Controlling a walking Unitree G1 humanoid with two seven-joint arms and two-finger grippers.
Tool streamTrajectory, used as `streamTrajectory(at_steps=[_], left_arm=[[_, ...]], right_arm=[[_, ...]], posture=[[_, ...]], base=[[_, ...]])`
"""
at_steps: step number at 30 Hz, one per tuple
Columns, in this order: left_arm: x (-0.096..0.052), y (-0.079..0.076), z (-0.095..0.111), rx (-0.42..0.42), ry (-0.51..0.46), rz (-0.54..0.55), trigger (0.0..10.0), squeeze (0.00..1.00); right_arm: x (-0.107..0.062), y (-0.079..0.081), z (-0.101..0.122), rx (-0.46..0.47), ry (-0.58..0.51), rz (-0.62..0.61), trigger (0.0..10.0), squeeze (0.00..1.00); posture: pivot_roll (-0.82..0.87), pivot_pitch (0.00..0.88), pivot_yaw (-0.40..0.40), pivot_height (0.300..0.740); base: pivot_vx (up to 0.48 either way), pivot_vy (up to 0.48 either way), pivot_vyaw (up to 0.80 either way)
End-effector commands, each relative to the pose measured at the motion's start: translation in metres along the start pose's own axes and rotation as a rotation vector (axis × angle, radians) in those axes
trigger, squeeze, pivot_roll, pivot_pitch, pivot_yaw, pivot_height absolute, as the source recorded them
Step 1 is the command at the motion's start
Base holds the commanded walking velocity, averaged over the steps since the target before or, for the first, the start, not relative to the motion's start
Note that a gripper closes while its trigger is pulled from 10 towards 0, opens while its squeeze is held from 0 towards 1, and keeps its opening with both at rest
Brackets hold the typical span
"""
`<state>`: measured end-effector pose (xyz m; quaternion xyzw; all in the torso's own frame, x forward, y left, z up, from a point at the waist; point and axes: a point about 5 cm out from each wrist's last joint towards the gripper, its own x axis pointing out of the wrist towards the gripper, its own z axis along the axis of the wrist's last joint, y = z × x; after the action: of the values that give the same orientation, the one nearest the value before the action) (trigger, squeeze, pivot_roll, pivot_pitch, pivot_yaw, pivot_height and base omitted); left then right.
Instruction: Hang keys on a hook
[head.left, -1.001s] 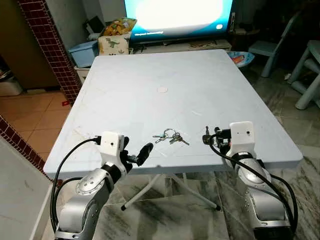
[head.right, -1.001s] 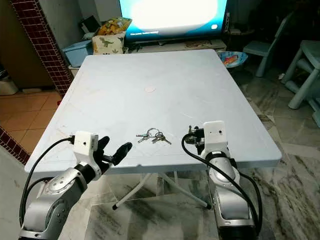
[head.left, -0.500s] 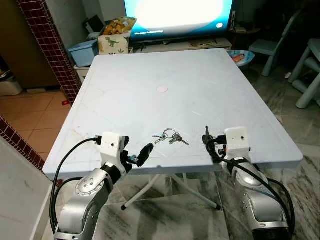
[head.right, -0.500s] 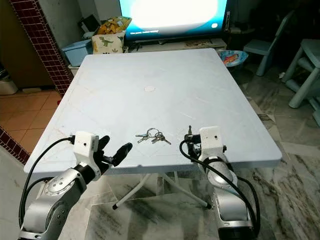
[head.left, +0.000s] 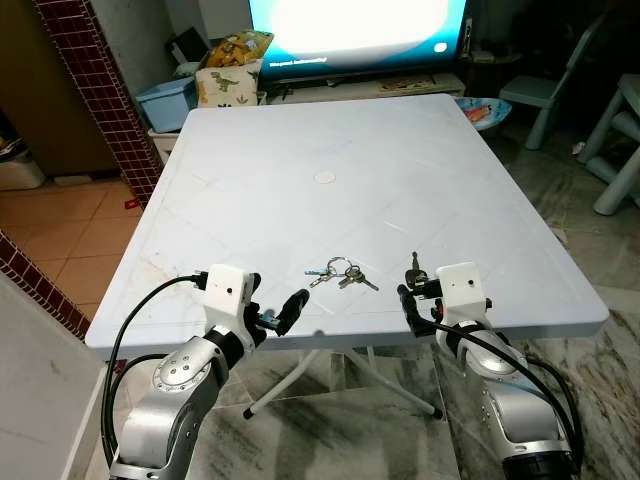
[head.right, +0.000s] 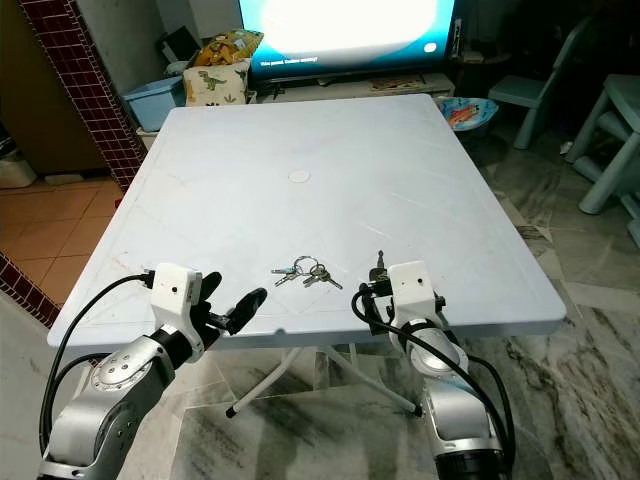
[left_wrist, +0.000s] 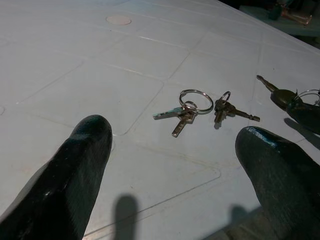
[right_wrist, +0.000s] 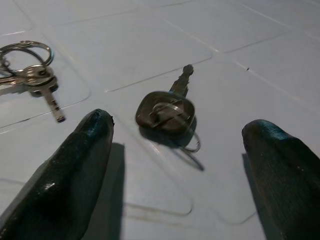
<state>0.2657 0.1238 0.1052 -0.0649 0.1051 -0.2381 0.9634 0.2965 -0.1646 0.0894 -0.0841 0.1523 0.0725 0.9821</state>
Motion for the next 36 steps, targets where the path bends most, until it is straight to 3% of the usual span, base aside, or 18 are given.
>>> streamTrajectory(at_steps=[1, 2, 3, 4, 5, 6, 7, 36], left_arm=[[0.000, 0.002, 0.001, 0.020, 0.008, -0.003, 10.0, 0.00], [0.000, 0.002, 0.001, 0.020, 0.008, -0.002, 10.0, 0.00], [0.000, 0.002, 0.001, 0.021, 0.008, -0.002, 10.0, 0.00], [0.000, 0.002, 0.001, 0.021, 0.008, -0.001, 10.0, 0.00], [0.000, 0.002, 0.001, 0.021, 0.008, -0.001, 10.0, 0.00], [0.000, 0.002, 0.001, 0.021, 0.008, 0.000, 10.0, 0.00], [0.000, 0.002, 0.001, 0.022, 0.009, 0.000, 10.0, 0.00], [0.000, 0.003, 0.001, 0.032, 0.018, -0.005, 10.0, 0.00]], right_arm=[[0.003, -0.003, 0.003, -0.001, -0.019, 0.005, 10.0, 0.00], [0.003, -0.004, 0.003, -0.002, -0.017, 0.005, 10.0, 0.00], [0.003, -0.005, 0.002, -0.004, -0.015, 0.007, 8.3, 0.00], [0.003, -0.005, 0.002, -0.006, -0.014, 0.008, 4.6, 0.00], [0.003, -0.006, 0.001, -0.007, -0.014, 0.010, 3.2, 0.00], [0.004, -0.006, 0.001, -0.008, -0.015, 0.011, 3.2, 0.00], [0.004, -0.006, 0.000, -0.013, -0.013, 0.018, 0.0, 0.00], [0.004, -0.008, -0.010, -0.034, -0.013, 0.037, 0.0, 0.00]], posture=[[-0.01, 0.031, 0.077, 0.740], [-0.01, 0.031, 0.077, 0.740], [-0.01, 0.031, 0.077, 0.740], [-0.01, 0.031, 0.077, 0.740], [-0.01, 0.031, 0.077, 0.740], [-0.01, 0.032, 0.076, 0.740], [-0.01, 0.032, 0.076, 0.740], [-0.01, 0.036, 0.081, 0.740]], base=[[0.000, 0.000, 0.00], [0.000, 0.000, 0.00], [0.000, 0.000, 0.00], [0.000, 0.000, 0.00], [0.000, 0.000, 0.00], [0.000, 0.000, 0.00], [0.000, 0.000, 0.00], [0.000, 0.000, 0.00]])
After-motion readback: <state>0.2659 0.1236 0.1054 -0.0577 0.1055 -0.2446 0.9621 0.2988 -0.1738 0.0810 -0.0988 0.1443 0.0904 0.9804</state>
